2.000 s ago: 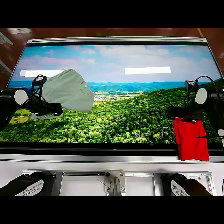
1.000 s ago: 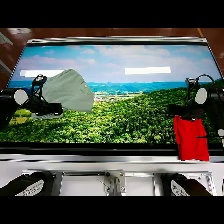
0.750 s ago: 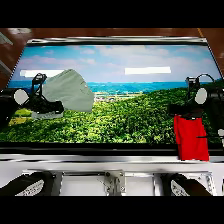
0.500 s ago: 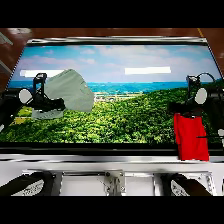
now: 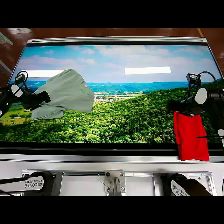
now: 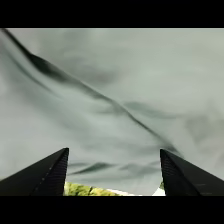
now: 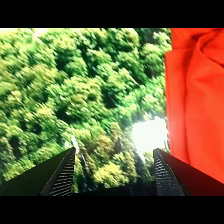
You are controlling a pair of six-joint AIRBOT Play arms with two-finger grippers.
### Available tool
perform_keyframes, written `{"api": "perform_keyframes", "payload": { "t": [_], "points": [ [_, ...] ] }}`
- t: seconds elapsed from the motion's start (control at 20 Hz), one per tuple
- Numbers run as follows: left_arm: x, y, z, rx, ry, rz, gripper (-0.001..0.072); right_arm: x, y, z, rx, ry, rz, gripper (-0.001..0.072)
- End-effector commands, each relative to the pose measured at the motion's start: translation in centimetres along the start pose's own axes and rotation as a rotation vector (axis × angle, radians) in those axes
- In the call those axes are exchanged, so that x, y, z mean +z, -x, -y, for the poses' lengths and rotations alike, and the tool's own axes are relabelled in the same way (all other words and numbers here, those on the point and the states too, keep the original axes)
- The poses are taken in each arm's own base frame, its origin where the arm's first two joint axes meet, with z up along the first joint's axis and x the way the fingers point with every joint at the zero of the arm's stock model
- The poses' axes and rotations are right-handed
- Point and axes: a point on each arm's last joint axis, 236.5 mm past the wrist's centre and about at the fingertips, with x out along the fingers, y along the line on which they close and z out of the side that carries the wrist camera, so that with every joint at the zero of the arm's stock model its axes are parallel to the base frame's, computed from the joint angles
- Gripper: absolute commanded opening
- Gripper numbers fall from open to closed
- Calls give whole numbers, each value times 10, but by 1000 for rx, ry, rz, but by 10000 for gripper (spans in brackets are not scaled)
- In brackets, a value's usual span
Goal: Fold the shirts.
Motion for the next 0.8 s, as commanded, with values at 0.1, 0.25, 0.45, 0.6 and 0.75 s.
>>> {"api": "perform_keyframes", "payload": {
  "t": [0.1,0.25,0.45,0.6,0.75],
  "points": [
    [16,-48,-6,-55,68,-57,720,7,0,-9,37,-17,30,593],
    [23,-66,-1,-56,59,-75,720,8,0,-9,37,-17,32,593],
    [27,-78,11,-91,98,-98,503,7,0,-9,39,-18,31,593],
    [29,-72,15,-100,94,-114,46,8,0,-9,40,-18,32,593],
    [10,-52,23,-117,-18,-239,33,9,0,-9,38,-14,40,593]
  ]
}}
